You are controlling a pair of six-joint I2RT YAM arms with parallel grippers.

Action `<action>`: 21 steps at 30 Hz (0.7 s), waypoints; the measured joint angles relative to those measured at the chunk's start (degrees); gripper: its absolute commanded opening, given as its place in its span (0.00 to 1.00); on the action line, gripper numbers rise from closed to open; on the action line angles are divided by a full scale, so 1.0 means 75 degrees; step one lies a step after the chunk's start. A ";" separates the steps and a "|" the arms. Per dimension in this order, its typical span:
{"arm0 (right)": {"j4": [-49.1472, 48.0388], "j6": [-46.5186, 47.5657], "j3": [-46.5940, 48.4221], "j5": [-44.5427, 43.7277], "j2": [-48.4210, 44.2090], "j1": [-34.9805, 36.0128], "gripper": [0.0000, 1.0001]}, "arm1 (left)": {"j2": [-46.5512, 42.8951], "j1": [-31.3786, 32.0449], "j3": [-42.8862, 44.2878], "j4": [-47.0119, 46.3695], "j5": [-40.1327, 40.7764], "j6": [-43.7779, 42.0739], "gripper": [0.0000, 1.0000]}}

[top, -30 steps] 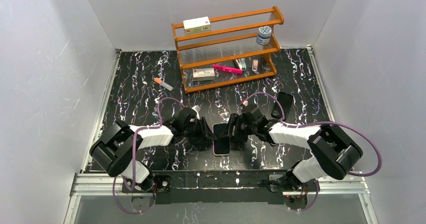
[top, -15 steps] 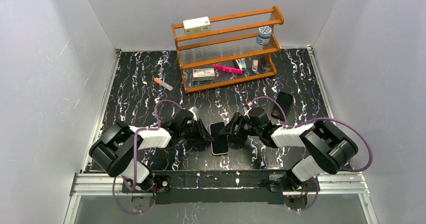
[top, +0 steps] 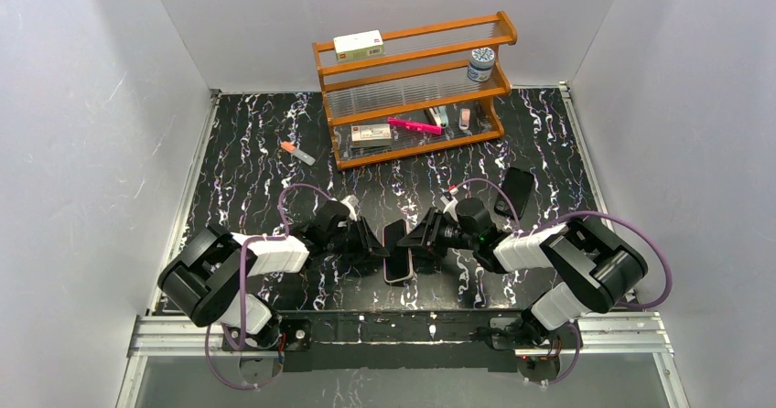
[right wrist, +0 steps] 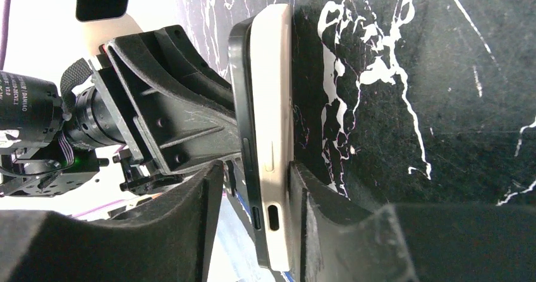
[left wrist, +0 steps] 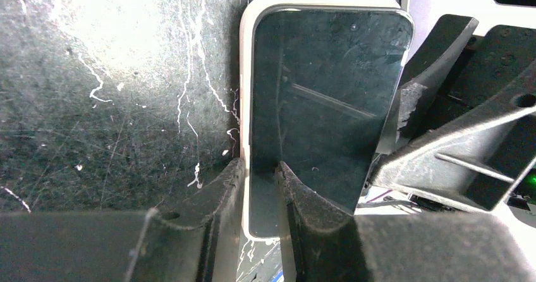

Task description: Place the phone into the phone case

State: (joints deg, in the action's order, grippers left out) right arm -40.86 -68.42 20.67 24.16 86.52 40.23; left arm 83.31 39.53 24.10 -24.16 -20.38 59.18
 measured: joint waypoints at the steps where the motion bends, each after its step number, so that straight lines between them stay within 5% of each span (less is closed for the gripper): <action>1: 0.0006 -0.0003 0.0000 0.0000 0.0000 0.0000 0.40 | -0.0020 0.0000 -0.0003 0.0006 -0.0003 -0.0003 0.23; 8: -0.0006 0.0009 -0.0047 -0.0023 0.0017 0.0003 0.03 | -0.0076 -0.0003 -0.0015 0.0035 0.0015 -0.0006 0.25; 11: -0.0003 0.0009 -0.0047 -0.0026 0.0020 0.0003 0.01 | -0.0076 -0.0003 -0.0015 0.0044 0.0023 -0.0006 0.26; 17: 0.0189 0.0099 0.0029 -0.0023 0.0020 0.0000 0.46 | -0.0076 0.0000 -0.0015 0.0061 0.0044 -0.0026 0.26; 21: 0.0740 0.0259 0.0312 -0.0026 0.0020 0.0096 0.45 | -0.0073 0.0067 -0.0015 0.0108 0.0041 -0.0032 0.26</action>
State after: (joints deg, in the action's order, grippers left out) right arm -35.31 -66.48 23.00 23.97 86.67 40.95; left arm 82.76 40.03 23.99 -23.35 -20.08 58.94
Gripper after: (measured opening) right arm 0.491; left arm 0.260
